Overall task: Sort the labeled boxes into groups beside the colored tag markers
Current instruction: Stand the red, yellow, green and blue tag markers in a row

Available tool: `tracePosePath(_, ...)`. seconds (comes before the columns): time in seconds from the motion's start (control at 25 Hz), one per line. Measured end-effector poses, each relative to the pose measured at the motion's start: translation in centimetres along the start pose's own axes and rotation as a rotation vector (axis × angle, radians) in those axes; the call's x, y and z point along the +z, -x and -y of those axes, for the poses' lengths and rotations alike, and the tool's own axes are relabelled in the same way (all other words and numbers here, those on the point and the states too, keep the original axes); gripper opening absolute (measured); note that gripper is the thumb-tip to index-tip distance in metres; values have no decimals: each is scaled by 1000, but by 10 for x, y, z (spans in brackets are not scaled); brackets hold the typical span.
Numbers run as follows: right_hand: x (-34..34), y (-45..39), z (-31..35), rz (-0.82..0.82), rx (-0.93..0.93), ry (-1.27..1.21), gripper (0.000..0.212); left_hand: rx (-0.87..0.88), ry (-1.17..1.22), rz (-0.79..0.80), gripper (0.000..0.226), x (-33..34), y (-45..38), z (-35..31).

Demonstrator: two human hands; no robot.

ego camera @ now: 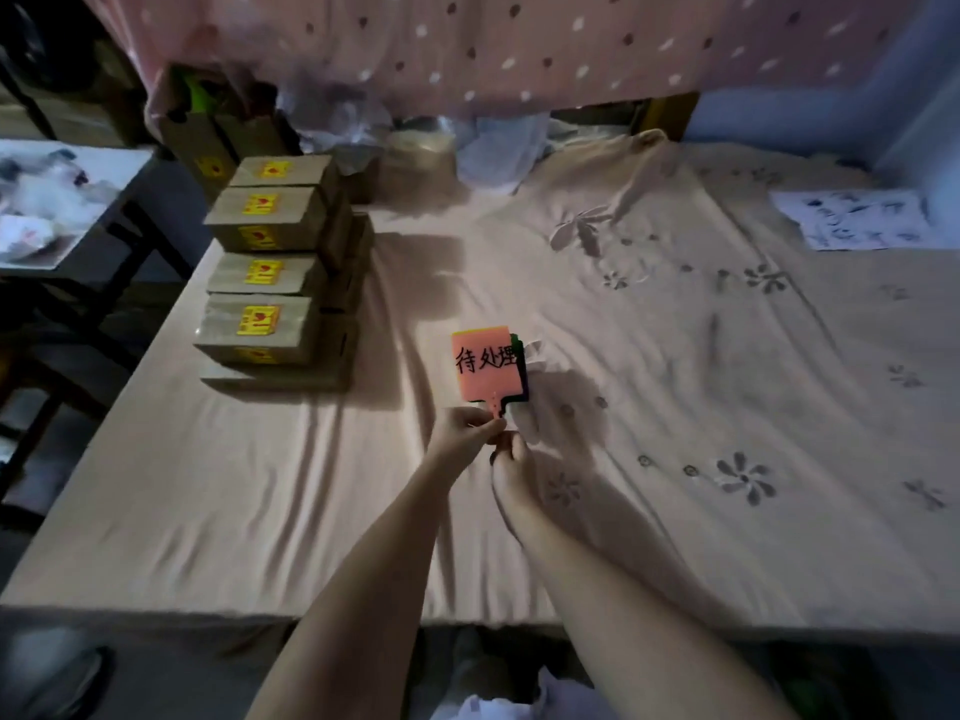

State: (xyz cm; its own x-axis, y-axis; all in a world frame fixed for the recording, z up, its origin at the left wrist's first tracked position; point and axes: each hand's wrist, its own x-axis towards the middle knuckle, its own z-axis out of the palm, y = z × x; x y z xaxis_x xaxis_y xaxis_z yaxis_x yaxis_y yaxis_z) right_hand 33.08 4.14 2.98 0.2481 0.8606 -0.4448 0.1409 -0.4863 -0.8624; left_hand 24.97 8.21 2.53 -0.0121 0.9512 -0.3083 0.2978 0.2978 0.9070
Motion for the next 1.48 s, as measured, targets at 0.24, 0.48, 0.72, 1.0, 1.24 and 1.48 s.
tracePosePath(0.24,-60,-28,-2,19,55,-64,26,130,-173,12,27,65,-11,-25)
tracePosePath(0.48,-108,-55,-5,67,135,-175,30,118,-272,-15,23,111,-9,-43)
tracePosePath(0.72,-112,-71,5,116,141,-194,27,56,-339,-186,26,120,-17,-60)
tracePosePath(1.0,-74,-89,42,107,89,-188,24,37,-305,-298,20,85,-48,-72)
tracePosePath(1.24,-32,-115,63,2,12,-74,26,-7,-146,-422,21,30,-104,-72)
tracePosePath(1.48,26,-166,30,-16,79,-37,10,-32,-231,-452,25,-28,-135,-79)
